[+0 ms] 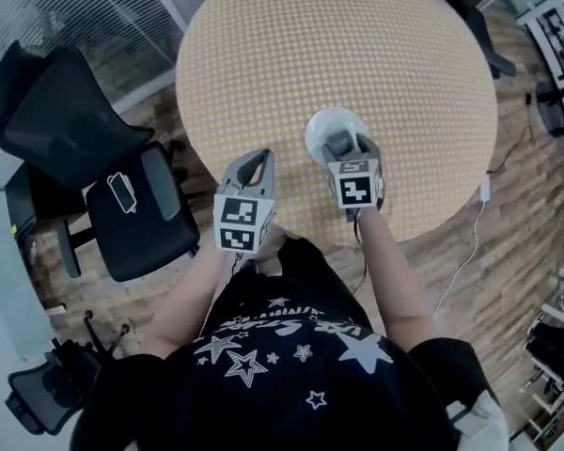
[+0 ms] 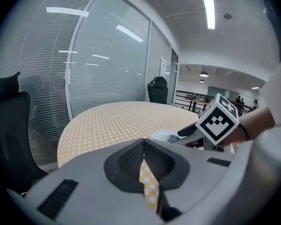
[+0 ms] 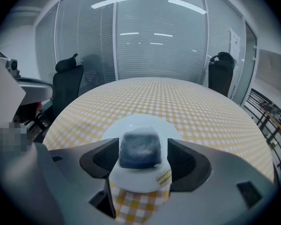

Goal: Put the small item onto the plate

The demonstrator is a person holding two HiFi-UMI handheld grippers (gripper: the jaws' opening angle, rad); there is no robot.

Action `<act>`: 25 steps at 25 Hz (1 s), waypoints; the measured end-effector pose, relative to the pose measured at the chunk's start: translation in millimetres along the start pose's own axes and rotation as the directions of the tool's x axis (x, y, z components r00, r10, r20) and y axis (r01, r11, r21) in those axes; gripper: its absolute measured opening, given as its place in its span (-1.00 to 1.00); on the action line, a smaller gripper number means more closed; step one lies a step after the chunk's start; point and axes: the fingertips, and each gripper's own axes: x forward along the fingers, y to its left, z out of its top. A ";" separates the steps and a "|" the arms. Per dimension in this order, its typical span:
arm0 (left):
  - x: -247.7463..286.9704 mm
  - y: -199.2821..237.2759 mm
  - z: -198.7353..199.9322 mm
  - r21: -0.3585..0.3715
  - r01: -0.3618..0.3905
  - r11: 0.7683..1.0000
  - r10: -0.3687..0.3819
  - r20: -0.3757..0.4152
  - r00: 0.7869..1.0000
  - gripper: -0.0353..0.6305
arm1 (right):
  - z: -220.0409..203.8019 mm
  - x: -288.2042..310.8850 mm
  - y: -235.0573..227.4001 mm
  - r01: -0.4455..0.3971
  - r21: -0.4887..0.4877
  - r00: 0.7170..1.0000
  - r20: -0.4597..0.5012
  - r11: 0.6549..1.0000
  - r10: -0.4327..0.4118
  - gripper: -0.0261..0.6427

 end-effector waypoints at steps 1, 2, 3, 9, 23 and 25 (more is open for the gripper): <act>-4.1 0.8 0.6 0.004 0.007 1.000 -0.008 0.006 1.000 -0.89 | -0.5 -5.9 -0.1 0.014 0.015 1.000 0.008 1.000 -0.015 -0.02; -8.5 1.7 1.5 0.007 0.015 1.000 -0.015 0.013 1.000 -0.89 | -0.5 -12.7 0.8 0.026 0.031 0.999 0.018 0.999 -0.026 -0.02; -13.2 2.8 2.2 0.008 0.022 1.000 -0.022 0.019 1.000 -0.89 | 0.2 -20.5 2.8 0.032 0.047 0.999 0.031 0.998 -0.034 -0.02; -43.3 1.0 7.8 0.013 0.064 0.998 -0.065 0.064 0.996 -0.89 | 17.3 -79.3 14.9 0.049 0.162 0.971 0.223 0.986 -0.085 -0.03; -160.4 -19.2 -8.6 0.045 0.179 0.983 -0.183 0.146 0.972 -0.89 | 7.1 -214.1 79.9 0.112 0.317 0.878 0.412 0.942 -0.243 -0.73; -184.9 -24.2 -15.1 0.064 0.210 0.976 -0.217 0.157 0.963 -0.89 | -3.6 -229.7 95.1 0.117 0.338 0.870 0.418 0.934 -0.260 -0.75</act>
